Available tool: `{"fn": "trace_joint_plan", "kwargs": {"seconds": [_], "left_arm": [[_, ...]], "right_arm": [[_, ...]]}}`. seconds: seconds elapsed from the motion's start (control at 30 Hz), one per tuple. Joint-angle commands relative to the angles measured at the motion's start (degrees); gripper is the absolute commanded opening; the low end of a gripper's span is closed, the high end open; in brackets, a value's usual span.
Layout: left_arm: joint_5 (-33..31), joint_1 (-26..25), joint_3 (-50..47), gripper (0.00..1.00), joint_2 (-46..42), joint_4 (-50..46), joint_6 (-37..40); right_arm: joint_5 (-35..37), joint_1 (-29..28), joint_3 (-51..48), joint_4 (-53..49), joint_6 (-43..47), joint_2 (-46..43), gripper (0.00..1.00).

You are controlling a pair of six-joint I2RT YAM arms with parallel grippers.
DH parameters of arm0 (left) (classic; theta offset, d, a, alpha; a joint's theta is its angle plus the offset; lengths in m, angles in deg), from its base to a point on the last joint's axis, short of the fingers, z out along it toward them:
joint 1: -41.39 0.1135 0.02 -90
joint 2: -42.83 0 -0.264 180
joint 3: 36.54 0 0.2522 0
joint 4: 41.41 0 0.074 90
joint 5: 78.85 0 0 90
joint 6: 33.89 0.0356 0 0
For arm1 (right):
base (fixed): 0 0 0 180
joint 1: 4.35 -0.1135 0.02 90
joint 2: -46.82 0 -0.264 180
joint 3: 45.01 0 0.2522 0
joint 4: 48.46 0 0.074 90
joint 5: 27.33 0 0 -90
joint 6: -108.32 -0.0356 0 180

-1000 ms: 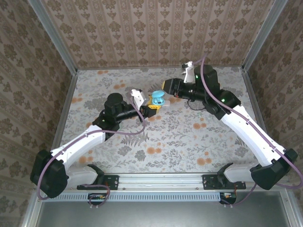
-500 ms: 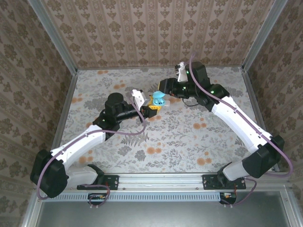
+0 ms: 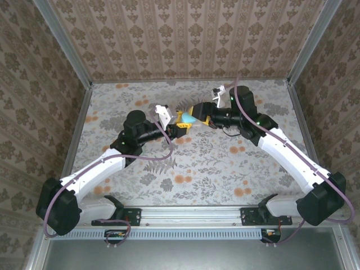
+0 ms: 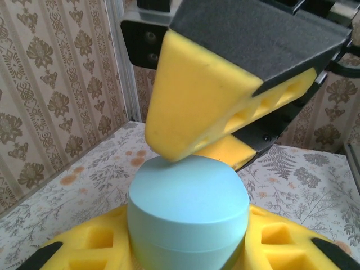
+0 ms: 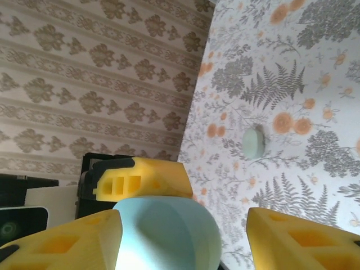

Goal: Insert wireless bluetooth earbuds into charging case

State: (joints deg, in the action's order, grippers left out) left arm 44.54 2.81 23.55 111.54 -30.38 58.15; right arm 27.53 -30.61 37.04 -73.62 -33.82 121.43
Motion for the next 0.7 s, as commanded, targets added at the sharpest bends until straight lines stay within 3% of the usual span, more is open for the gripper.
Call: {"fn": "trace_joint_plan", "kwargs": {"seconds": [0.0, 0.27, 0.67], "left_arm": [[1.92, 0.16, 2.06, 0.26, -0.55, 4.86, -2.91], [2.22, 0.44, 2.2, 0.27, -0.11, 8.09, -5.76], [0.79, 0.44, 3.11, 0.27, 1.24, 8.22, -5.17]], "right_arm": [[-8.39, 2.03, -3.51, 12.45, -10.22, -0.85, 0.63], [-16.56, 3.06, -7.48, 28.92, -23.17, 1.86, 0.59], [-19.4, 2.92, -8.53, 30.21, -24.76, 2.19, 0.52]]}}
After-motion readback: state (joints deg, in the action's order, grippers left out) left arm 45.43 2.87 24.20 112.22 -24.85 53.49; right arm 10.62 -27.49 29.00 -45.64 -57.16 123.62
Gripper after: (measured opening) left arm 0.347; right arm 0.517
